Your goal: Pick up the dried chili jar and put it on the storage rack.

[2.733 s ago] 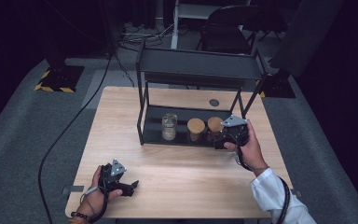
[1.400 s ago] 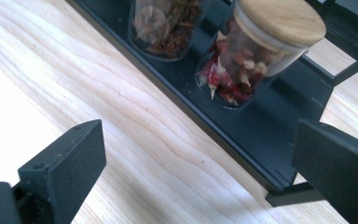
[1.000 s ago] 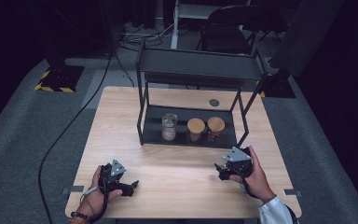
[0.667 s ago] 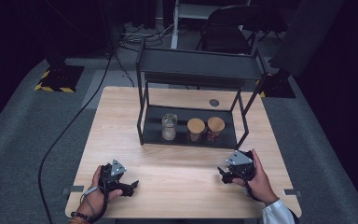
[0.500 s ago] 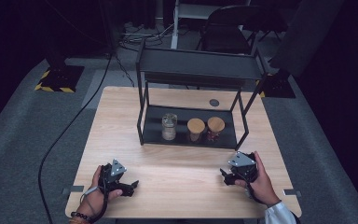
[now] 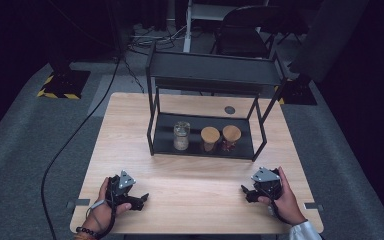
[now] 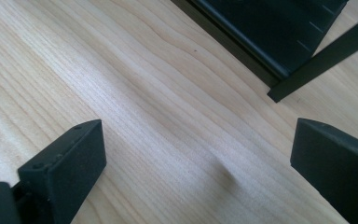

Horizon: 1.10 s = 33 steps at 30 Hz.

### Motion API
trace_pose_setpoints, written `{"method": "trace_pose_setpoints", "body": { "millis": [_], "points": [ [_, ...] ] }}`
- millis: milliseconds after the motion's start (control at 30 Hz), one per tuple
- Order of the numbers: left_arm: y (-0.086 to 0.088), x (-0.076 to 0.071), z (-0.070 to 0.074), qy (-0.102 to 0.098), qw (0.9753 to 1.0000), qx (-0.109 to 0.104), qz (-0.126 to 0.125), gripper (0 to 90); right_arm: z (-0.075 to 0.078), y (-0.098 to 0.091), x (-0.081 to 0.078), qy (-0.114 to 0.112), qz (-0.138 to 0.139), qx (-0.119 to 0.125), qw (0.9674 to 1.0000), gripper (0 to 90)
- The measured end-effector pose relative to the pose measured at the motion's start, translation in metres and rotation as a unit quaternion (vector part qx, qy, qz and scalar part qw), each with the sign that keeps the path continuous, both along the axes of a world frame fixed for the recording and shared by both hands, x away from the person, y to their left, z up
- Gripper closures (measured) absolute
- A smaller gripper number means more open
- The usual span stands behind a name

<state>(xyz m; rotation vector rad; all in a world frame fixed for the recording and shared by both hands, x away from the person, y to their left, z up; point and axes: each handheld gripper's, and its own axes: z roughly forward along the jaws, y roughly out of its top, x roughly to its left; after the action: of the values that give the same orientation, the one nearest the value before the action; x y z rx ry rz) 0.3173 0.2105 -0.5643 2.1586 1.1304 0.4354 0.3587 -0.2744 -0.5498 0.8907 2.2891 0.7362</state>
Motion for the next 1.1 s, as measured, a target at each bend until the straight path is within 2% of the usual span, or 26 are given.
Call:
{"method": "trace_pose_setpoints", "body": {
  "millis": [33, 67, 233, 267, 300, 567, 700, 867, 1100],
  "points": [
    [0.000, 0.000, 0.000, 0.000, 1.0000, 0.000, 0.000, 0.0, 0.000, 0.000, 0.000, 0.000, 0.000, 0.000, 1.0000, 3.1],
    [0.000, 0.000, 0.000, 0.000, 1.0000, 0.000, 0.000, 0.0, -0.001, -0.003, 0.000, 0.005, -0.004, 0.013, 0.9999, 3.0],
    [0.000, 0.000, 0.000, 0.000, 1.0000, 0.000, 0.000, 0.0, -0.005, -0.010, -0.001, 0.013, -0.015, 0.046, 0.9988, 2.3],
    [0.000, 0.000, 0.000, 0.000, 1.0000, 0.000, 0.000, 0.0, -0.005, -0.010, -0.001, 0.013, -0.015, 0.046, 0.9988, 2.3],
    [0.000, 0.000, 0.000, 0.000, 1.0000, 0.000, 0.000, 0.0, -0.007, -0.013, -0.001, 0.016, -0.019, 0.059, 0.9980, 1.7],
    [0.000, 0.000, 0.000, 0.000, 1.0000, -0.001, -0.001, 0.0, -0.010, -0.028, -0.003, 0.043, -0.032, 0.097, 0.9938, 0.2],
    [0.000, 0.000, 0.000, 0.000, 1.0000, -0.001, -0.001, 0.0, -0.011, -0.033, -0.003, 0.056, -0.034, 0.105, 0.9923, 0.2],
    [0.000, 0.000, 0.000, 0.000, 1.0000, -0.001, -0.001, 0.0, -0.011, -0.041, -0.001, 0.082, -0.040, 0.121, 0.9884, 0.2],
    [0.000, 0.000, 0.000, 0.000, 1.0000, 0.000, -0.001, 0.0, -0.011, -0.046, -0.001, 0.083, -0.034, 0.121, 0.9886, 0.0]
  ]
}}
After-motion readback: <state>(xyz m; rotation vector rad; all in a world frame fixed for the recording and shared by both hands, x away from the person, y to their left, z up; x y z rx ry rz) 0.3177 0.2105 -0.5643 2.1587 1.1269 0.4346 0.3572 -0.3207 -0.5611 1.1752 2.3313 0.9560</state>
